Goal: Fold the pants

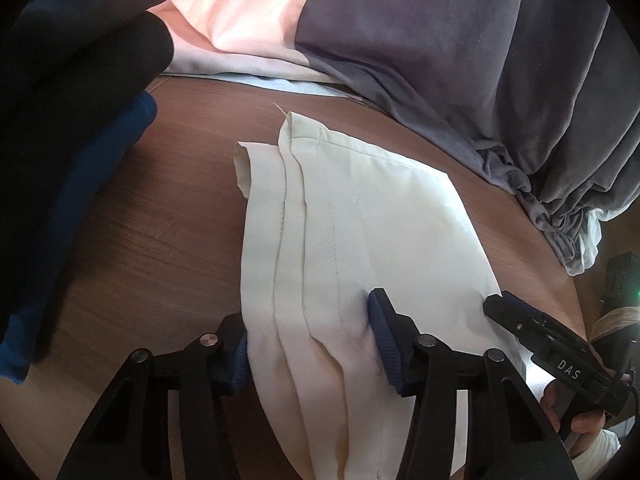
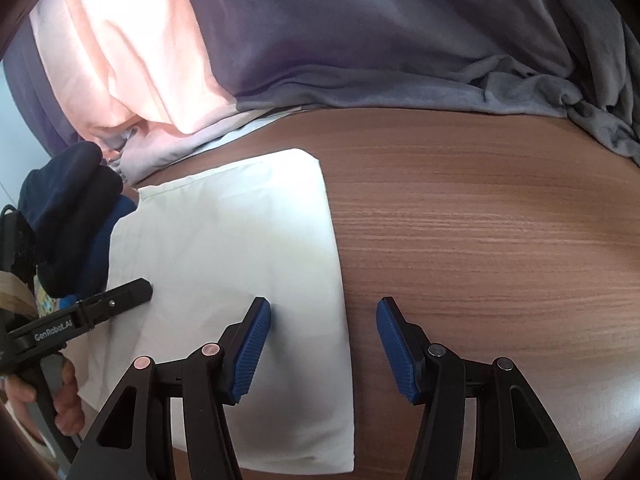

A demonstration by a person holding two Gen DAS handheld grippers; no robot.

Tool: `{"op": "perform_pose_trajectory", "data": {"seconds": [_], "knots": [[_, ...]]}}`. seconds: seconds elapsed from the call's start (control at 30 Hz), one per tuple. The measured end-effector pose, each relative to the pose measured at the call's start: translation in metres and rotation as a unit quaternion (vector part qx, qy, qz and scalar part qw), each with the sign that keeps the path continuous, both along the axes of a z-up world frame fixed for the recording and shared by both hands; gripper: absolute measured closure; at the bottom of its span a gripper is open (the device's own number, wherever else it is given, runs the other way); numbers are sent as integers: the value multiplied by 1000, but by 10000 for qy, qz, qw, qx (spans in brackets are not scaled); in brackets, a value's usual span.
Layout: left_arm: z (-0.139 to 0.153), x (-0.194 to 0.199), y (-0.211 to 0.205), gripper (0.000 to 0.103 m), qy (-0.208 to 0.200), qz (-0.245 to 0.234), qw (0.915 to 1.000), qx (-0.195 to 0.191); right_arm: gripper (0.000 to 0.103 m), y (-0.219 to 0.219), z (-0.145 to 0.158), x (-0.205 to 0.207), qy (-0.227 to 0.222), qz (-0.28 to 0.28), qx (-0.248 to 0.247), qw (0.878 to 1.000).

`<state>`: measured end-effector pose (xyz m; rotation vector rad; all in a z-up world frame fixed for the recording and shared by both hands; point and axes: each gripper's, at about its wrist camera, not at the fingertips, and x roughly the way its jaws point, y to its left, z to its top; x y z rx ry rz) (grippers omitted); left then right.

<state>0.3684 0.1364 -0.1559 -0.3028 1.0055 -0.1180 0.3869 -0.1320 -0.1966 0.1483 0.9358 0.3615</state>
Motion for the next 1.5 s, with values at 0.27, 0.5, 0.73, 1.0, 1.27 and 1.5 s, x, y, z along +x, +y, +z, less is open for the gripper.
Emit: {"op": "perform_pose_trajectory", "data": {"seconds": [0.27,0.5,0.73,1.0,1.27,1.5], "knots": [[-2,7,0,55,-152,-209,9997,-5,48,1,-2,5,-5,44,141,9999],[-3,9,5,57,-167,-286,9994,-105,53,0,-4,13,4,-47,225,9997],[5,9,4,71,-234,-325,9991,-129,79,4,-4,15,104,5,330,9994],[3,11,8,82,-210,-217,9976,-626,92,4,14,2,-151,-154,-63,9997],[-7,16,4,53,100,-262,9976,-638,92,3,12,-2,-87,-180,-180,9996],[-11,16,-10,72,-5,-462,9979,-459,92,4,9,1,-41,-162,-137,9998]]}}
